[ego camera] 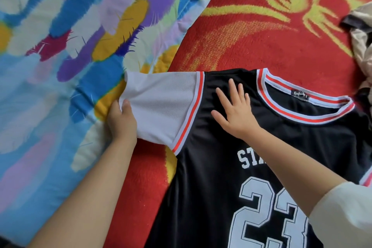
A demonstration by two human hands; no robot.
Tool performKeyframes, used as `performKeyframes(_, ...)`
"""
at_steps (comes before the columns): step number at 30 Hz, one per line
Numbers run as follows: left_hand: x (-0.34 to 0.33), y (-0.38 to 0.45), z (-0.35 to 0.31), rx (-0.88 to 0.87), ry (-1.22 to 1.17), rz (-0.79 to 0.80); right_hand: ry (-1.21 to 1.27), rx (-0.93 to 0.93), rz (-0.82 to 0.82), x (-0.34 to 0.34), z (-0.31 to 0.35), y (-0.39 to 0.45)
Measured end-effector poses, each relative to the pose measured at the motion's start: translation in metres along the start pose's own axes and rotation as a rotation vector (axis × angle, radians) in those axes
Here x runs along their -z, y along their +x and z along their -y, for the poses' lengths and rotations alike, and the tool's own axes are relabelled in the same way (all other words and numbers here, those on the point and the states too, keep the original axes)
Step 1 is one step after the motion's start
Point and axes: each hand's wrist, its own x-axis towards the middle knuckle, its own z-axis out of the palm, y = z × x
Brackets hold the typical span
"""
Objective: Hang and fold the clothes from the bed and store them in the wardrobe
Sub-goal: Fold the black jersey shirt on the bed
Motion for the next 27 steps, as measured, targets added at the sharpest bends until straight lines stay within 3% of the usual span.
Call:
performKeyframes(3,-0.004,-0.006,-0.022,0.078,-0.367,0.098,0.202,-0.028,-0.064,0.007,-0.005,-0.002)
performKeyframes(5,-0.010,-0.022,-0.041,-0.019,-0.436,0.222,0.441,-0.098,-0.139,0.017,-0.010,-0.005)
performKeyframes(7,-0.018,-0.045,-0.057,-0.234,-0.330,0.407,0.801,-0.236,-0.216,0.032,-0.018,-0.011)
performKeyframes(9,-0.024,-0.073,-0.066,-0.448,-0.226,0.724,1.139,-0.442,-0.307,0.049,-0.034,-0.024)
performKeyframes(12,-0.029,-0.115,-0.055,-0.787,0.250,1.263,1.170,-0.553,-0.342,0.060,-0.066,-0.061)
performKeyframes(14,-0.027,-0.126,-0.032,-0.938,0.491,1.400,1.147,-0.613,-0.290,0.059,-0.082,-0.083)
performKeyframes(15,-0.022,-0.128,-0.022,-1.003,0.507,1.362,1.139,-0.636,-0.222,0.060,-0.086,-0.090)
performKeyframes(18,-0.011,-0.118,0.018,-1.210,0.343,0.884,1.081,-0.652,0.008,0.059,-0.076,-0.098)
performKeyframes(20,-0.007,-0.109,0.042,-1.178,0.417,0.663,0.819,-0.584,0.088,0.050,-0.062,-0.091)
performKeyframes(23,-0.008,-0.112,0.055,-0.971,0.512,0.570,0.474,-0.541,0.039,0.035,-0.051,-0.074)
performKeyframes(27,-0.017,-0.118,0.052,-0.989,0.507,0.550,0.485,-0.604,-0.008,0.028,-0.056,-0.067)
